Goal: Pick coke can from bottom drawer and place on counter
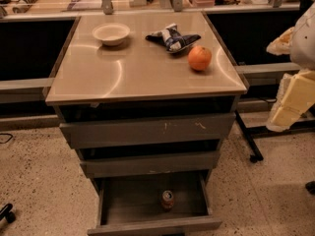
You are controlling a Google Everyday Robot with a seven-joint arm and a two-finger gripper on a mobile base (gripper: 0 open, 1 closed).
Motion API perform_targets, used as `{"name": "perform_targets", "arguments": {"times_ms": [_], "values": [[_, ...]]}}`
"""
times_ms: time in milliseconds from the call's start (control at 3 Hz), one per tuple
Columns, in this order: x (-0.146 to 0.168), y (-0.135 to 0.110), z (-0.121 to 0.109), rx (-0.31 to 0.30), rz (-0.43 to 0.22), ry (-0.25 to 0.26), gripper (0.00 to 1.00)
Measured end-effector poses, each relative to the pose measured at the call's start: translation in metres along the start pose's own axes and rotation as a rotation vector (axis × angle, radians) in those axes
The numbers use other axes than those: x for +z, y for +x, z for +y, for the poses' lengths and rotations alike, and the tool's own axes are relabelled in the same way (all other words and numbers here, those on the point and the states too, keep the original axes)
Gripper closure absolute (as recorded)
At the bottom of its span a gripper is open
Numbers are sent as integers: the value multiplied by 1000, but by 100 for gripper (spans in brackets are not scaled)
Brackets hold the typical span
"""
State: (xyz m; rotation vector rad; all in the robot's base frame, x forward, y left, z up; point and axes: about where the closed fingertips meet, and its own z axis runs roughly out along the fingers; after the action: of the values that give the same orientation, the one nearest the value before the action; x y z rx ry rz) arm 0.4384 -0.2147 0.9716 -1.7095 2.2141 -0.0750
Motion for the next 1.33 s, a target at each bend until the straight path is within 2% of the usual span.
{"name": "perform_targets", "arguments": {"times_ms": [333,667,1000,1333], "values": [[31,2,9,36,-70,-38,36],[95,-3,32,104,-175,-94,60],[170,-11,61,146,-238,-155,83],[180,-11,63,152,-239,-142,100]]}}
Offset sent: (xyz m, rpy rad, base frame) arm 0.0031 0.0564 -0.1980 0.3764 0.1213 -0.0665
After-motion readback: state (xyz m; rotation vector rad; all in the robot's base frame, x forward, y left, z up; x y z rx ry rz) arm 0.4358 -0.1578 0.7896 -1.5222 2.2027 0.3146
